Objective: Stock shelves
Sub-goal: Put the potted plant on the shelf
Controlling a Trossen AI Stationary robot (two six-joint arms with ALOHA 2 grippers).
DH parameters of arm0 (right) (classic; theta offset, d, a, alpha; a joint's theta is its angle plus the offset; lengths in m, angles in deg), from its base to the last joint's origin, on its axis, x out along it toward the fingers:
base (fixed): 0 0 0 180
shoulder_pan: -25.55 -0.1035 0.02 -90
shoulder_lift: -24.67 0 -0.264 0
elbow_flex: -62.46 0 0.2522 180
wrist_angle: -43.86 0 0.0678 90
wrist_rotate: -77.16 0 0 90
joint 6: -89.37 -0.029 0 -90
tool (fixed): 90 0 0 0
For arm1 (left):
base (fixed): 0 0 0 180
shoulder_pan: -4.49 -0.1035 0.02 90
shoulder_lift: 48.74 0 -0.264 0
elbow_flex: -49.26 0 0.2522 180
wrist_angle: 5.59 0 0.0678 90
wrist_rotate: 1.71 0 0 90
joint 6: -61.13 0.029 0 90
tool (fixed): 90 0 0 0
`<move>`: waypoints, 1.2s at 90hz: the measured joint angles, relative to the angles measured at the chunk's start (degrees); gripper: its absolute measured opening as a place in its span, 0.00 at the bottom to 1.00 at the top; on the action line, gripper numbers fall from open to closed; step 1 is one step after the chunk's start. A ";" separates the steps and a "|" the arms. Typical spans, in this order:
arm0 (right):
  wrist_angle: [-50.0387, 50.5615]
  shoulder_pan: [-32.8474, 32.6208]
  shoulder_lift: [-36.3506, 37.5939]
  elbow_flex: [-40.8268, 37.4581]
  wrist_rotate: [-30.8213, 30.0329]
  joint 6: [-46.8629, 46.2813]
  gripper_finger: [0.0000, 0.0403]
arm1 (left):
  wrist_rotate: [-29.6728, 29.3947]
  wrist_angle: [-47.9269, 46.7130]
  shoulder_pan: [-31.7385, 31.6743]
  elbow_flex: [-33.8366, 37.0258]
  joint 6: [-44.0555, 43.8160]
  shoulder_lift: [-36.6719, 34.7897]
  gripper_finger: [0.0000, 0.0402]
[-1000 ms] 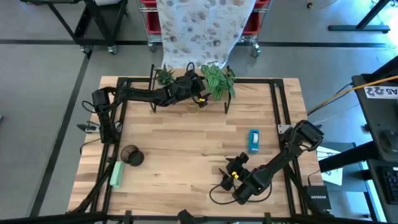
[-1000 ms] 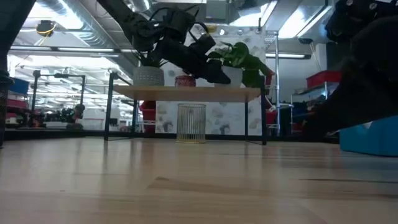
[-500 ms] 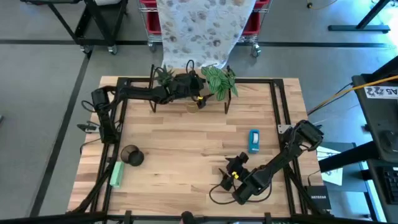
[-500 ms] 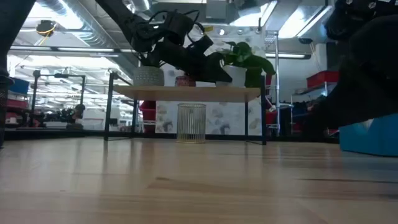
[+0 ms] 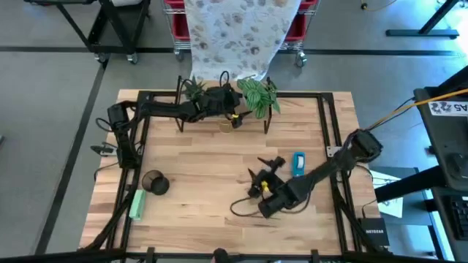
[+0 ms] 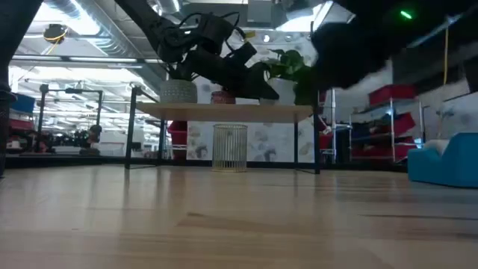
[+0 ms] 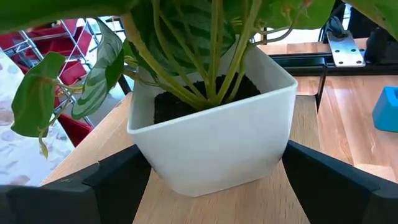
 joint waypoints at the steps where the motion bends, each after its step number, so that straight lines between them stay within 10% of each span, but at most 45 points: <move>1: 0.01 0.40 0.53 0.31 0.70 2.14 0.66 | -0.01 -0.01 0.00 0.01 0.00 0.01 0.84; 27: -0.10 14.43 16.46 3.62 23.83 35.34 0.66 | -0.05 -0.04 0.09 0.03 -0.39 0.01 0.84; 73: 1.85 43.37 17.91 6.77 57.68 51.03 0.66 | -0.09 0.30 0.09 0.03 -0.16 0.08 0.84; 108: -0.48 46.52 14.65 7.07 55.05 57.16 0.66 | -0.10 0.18 0.11 0.08 -0.11 0.08 0.84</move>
